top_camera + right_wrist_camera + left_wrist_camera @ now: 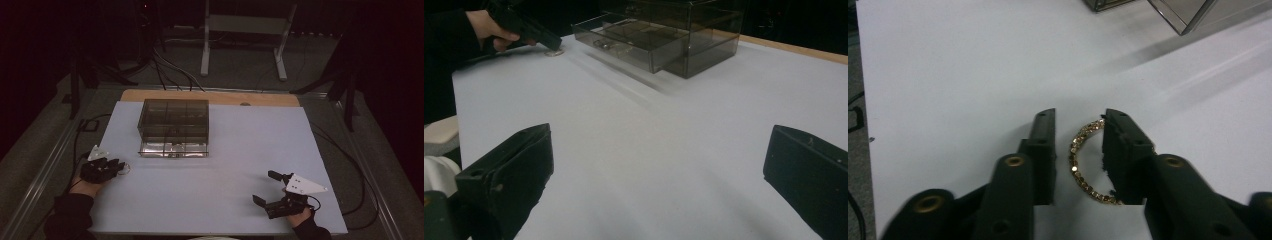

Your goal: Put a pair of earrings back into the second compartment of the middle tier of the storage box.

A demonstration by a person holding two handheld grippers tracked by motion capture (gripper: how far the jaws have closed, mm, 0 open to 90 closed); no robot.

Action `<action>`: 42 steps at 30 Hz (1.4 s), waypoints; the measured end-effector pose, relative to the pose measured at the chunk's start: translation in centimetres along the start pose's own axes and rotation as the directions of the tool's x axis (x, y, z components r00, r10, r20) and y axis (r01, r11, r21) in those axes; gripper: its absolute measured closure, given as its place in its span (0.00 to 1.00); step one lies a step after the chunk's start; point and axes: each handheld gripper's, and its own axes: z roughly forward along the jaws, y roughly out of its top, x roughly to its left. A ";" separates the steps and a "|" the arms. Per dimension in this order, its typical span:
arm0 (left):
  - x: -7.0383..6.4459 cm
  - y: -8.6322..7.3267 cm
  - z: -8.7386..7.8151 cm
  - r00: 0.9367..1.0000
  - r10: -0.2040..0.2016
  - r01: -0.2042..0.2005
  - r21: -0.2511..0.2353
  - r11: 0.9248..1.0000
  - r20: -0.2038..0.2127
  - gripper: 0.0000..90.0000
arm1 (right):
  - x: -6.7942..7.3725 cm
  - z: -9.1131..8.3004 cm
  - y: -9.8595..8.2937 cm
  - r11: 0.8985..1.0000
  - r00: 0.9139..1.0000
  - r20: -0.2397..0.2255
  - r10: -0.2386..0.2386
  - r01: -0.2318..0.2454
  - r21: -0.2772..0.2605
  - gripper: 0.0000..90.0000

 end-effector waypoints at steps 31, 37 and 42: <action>0.0 1.5 -2.2 0.998 -0.062 0.060 -0.065 0.996 -0.029 1.00 | 0.0 0.1 0.0 1.000 1.000 0.009 -0.004 0.003 0.008 0.00; -0.6 2.7 -3.5 0.998 -0.041 0.036 -0.110 0.993 -0.042 1.00 | 0.0 0.1 0.0 1.000 1.000 0.009 -0.002 0.002 0.008 0.00; -1.8 4.2 -4.2 1.000 -0.015 0.011 -0.153 0.988 -0.026 1.00 | 0.0 0.2 0.0 1.000 1.000 0.009 0.001 -0.001 0.009 0.00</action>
